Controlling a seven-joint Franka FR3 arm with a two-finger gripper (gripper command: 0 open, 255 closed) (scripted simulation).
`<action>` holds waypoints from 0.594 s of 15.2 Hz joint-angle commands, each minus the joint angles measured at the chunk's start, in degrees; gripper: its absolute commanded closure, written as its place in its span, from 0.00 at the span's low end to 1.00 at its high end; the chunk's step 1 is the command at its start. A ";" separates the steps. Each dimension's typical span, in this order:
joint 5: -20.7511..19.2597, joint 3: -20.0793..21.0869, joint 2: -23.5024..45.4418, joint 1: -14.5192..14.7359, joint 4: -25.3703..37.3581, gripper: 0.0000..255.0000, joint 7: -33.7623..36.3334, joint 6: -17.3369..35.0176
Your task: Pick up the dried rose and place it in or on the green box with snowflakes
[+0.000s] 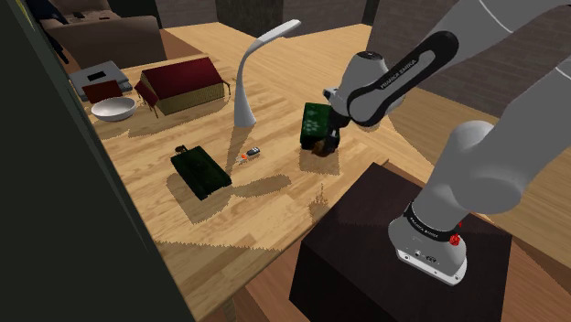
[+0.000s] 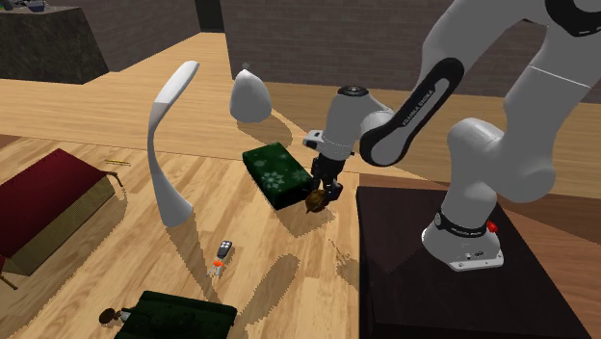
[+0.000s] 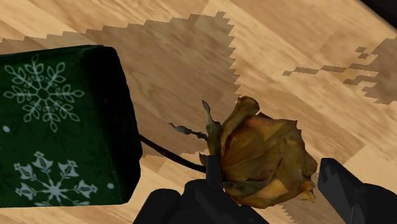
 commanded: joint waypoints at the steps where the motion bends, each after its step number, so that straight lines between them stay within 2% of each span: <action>1: -1.23 0.81 -2.22 -1.06 0.11 1.00 0.84 -2.31; 9: -2.84 3.24 -9.64 -2.95 1.96 1.00 2.44 -11.51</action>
